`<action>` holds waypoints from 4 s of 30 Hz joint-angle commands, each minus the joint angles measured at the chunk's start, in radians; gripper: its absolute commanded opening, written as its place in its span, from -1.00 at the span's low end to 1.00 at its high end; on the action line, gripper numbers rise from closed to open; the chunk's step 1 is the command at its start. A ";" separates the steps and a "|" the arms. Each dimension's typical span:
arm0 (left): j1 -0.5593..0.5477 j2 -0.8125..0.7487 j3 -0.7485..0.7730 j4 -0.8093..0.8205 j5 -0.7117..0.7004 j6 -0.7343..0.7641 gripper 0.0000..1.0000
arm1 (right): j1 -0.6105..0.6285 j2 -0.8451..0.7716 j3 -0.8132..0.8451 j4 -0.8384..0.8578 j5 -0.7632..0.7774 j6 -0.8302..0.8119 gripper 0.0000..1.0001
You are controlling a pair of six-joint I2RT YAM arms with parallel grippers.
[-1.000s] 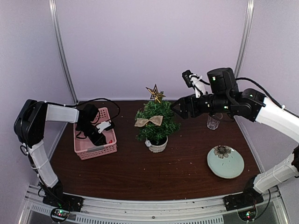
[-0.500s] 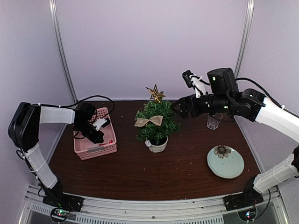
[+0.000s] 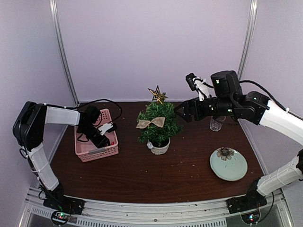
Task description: Decorate the small christmas tree
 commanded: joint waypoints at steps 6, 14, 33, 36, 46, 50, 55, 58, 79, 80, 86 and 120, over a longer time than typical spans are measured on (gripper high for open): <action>-0.008 0.076 -0.004 0.062 -0.184 0.036 -0.75 | -0.006 -0.021 -0.007 0.011 0.002 0.018 0.68; -0.005 -0.045 -0.040 0.095 -0.160 -0.095 -1.00 | -0.006 -0.020 -0.008 0.015 0.005 0.018 0.68; -0.005 -0.094 -0.054 0.054 -0.005 0.119 -0.05 | -0.009 -0.038 -0.029 0.032 -0.004 0.008 0.68; -0.005 -0.040 -0.032 0.060 -0.040 0.162 -0.04 | -0.009 -0.035 -0.030 0.034 -0.003 0.015 0.68; -0.011 0.120 0.032 0.118 -0.078 0.189 -0.41 | -0.011 -0.021 -0.010 0.002 -0.007 0.012 0.68; -0.011 0.136 0.045 0.114 -0.100 0.150 -0.99 | -0.012 -0.020 -0.005 -0.004 -0.004 0.007 0.68; -0.009 0.066 0.030 0.117 -0.135 0.077 -1.00 | -0.012 -0.016 -0.004 0.003 -0.007 0.007 0.68; -0.010 -0.015 0.015 0.108 -0.172 0.009 -1.00 | -0.012 -0.020 -0.007 0.006 -0.008 0.007 0.68; -0.744 -0.641 -0.242 0.230 -0.739 -0.836 -1.00 | -0.047 -0.196 -0.156 -0.011 -0.018 0.081 0.69; -0.805 -0.618 -0.241 0.245 -0.807 -0.869 -1.00 | -0.049 -0.215 -0.171 -0.018 -0.016 0.091 0.69; -1.018 -0.347 -0.129 0.358 -1.023 -1.013 -1.00 | -0.053 -0.323 -0.260 -0.090 0.010 0.154 0.69; -1.056 -0.234 -0.210 0.966 -0.384 -0.532 0.29 | -0.074 -0.306 -0.398 0.002 -0.084 0.197 0.60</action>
